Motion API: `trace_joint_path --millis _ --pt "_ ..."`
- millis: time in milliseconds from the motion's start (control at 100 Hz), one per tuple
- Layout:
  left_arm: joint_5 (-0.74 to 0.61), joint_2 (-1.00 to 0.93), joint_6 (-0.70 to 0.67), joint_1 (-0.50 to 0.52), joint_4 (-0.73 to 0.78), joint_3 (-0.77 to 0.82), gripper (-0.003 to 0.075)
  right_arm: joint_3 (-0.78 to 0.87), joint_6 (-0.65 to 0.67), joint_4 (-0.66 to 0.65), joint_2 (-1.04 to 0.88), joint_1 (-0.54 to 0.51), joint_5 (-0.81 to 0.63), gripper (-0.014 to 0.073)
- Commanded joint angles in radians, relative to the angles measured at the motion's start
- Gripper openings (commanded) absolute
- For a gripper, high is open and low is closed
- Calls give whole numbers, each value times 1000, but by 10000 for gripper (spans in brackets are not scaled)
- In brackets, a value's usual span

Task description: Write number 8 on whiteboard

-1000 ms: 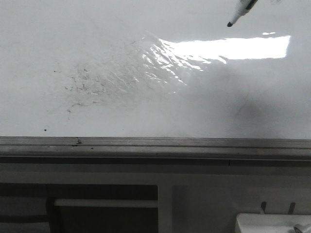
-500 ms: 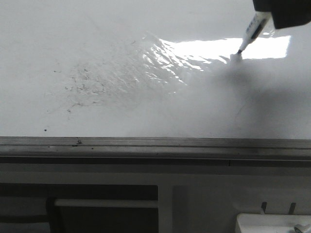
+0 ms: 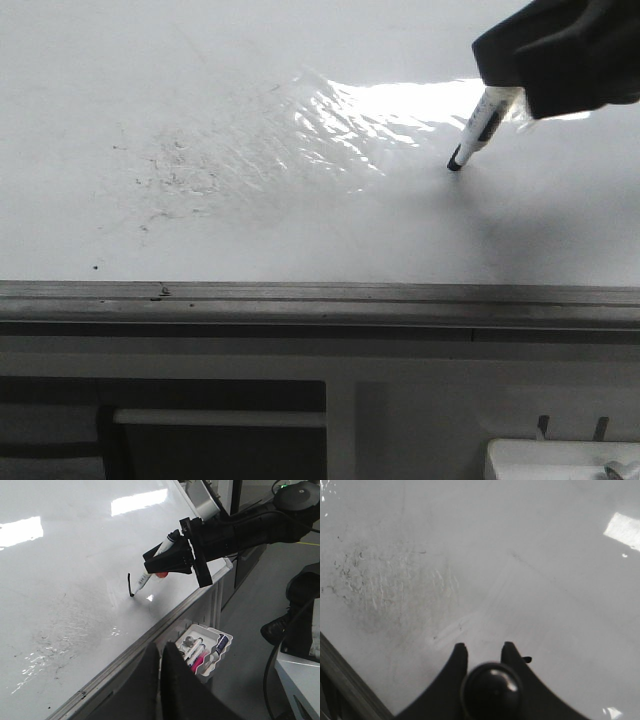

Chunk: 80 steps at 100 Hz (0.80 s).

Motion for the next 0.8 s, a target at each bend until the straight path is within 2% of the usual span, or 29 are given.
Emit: trace_joint_path --millis 0,120,330,540,790 --pt "-63 12 -11 -2 -32 -26 -20 -24 -112 97 -21 -6 -119 -71" --pt "-63 12 -11 -2 -32 -26 -20 -24 -250 297 -44 -6 -177 -71" --pt "-63 12 -11 -2 -32 -26 -20 -22 -283 422 -58 -6 -115 -71" --pt "-63 12 -11 -2 -32 -26 -20 -22 -283 409 1 -6 -6 -71" --pt "-63 12 -11 -2 -32 -26 -20 -84 -283 347 14 -6 -75 -71"
